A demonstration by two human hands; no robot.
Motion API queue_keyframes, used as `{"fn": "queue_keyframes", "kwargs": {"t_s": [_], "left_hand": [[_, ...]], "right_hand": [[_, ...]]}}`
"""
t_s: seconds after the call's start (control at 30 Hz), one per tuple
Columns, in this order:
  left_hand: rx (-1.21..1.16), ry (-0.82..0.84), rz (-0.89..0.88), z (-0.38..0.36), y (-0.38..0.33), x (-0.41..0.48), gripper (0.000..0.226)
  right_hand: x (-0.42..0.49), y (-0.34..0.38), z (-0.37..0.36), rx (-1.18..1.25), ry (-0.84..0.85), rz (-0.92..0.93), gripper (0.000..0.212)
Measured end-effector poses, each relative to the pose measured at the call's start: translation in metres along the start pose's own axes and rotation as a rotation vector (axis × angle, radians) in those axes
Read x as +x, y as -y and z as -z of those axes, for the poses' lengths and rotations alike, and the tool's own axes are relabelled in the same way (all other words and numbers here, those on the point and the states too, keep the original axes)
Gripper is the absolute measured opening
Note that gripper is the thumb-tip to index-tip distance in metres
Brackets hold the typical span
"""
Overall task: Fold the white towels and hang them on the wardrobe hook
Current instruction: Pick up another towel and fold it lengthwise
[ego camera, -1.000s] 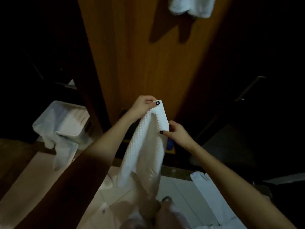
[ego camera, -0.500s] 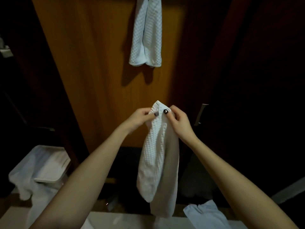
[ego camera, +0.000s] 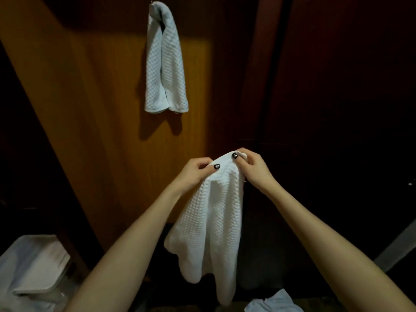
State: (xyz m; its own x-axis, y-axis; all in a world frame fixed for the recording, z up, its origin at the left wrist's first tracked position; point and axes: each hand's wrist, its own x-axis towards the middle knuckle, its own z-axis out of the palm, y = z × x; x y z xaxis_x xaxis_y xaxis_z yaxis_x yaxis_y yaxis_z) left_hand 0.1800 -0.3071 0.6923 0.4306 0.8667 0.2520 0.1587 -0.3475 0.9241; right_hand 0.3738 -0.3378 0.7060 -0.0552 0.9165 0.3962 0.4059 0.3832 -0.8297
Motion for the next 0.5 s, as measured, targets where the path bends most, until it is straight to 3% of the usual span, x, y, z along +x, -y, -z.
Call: {"fn": "queue_keyframes", "kwargs": {"t_s": [0.07, 0.17, 0.4, 0.5], "left_hand": [[0.02, 0.123, 0.07, -0.002, 0.009, 0.005, 0.006], [0.163, 0.248, 0.204, -0.004, 0.043, 0.003, 0.031], [0.273, 0.23, 0.405, -0.006, 0.112, -0.041, 0.003], [0.475, 0.226, 0.41, -0.013, 0.136, -0.048, 0.013]], "right_hand": [[0.005, -0.009, 0.003, -0.033, -0.004, -0.003, 0.019], [0.005, -0.028, 0.008, -0.044, -0.067, -0.034, 0.019], [-0.006, -0.059, 0.044, 0.015, -0.326, -0.136, 0.017], [-0.009, -0.063, 0.047, 0.011, -0.368, -0.166, 0.017]]}}
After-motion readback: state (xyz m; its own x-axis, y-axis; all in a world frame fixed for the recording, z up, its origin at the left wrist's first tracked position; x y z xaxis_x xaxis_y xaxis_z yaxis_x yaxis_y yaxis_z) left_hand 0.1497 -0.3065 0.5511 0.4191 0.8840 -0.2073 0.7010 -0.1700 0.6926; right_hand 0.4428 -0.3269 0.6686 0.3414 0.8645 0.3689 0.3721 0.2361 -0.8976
